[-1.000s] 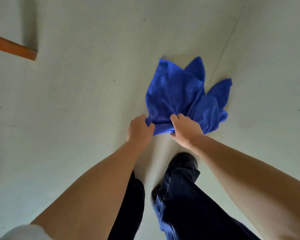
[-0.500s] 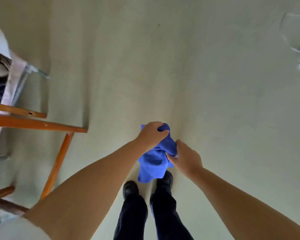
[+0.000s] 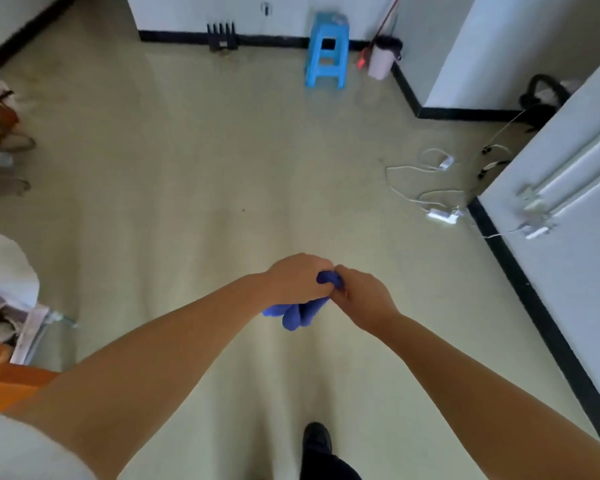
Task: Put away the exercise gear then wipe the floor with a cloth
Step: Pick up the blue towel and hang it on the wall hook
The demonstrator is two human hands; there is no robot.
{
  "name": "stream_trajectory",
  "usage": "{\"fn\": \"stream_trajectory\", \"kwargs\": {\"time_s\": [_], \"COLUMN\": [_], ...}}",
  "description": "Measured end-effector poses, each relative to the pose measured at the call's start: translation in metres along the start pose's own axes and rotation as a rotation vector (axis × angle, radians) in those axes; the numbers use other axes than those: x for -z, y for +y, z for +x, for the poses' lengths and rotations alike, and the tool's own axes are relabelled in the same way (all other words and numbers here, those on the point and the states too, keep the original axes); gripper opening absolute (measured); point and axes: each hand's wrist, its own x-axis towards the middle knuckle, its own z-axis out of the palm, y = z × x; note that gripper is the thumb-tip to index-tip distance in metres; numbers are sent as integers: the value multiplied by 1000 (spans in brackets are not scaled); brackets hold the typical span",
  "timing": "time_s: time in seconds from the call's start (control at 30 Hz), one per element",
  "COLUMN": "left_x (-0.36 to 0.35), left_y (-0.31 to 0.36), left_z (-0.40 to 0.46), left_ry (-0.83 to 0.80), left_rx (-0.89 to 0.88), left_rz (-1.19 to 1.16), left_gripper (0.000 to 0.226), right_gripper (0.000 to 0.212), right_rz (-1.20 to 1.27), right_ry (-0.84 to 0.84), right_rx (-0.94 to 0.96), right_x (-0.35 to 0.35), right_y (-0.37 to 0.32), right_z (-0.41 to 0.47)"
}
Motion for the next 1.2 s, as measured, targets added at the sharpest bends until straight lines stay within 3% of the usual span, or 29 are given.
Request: {"fn": "stream_trajectory", "kwargs": {"time_s": [0.1, 0.23, 0.47, 0.67, 0.83, 0.9, 1.0, 1.2], "left_x": [18, 20, -34, -144, -255, -306, -376, -485], "left_y": [23, 55, 155, 298, 415, 452, 498, 570], "left_z": [-16, -28, -32, -94, -201, -251, -326, -449], "left_ry": [28, 53, -85, -255, -420, -463, -557, -681], "left_rx": [-124, -291, -524, -831, -1117, -1209, -1302, -1477], "left_rz": [9, 134, 212, 330, 399, 422, 357, 307], "left_gripper": [13, 6, 11, 31, 28, 28, 29, 35], "right_gripper": [19, 19, 29, 19, 34, 27, 12, 19], "right_rz": [-54, -205, -159, -126, 258, 399, 420, 328], "right_ry": [152, 335, 592, 665, 789, 910, 1111, 1286], "right_rx": [-22, -116, -613, -964, -952, -955, -1089, -1287], "right_x": [38, 77, 113, 103, 94, 89, 82, 64], "right_y": [-10, -12, 29, 58, 41, 31, 20, -6], "right_z": [-32, -88, -260, -433, -580, -642, -740, -930]}}
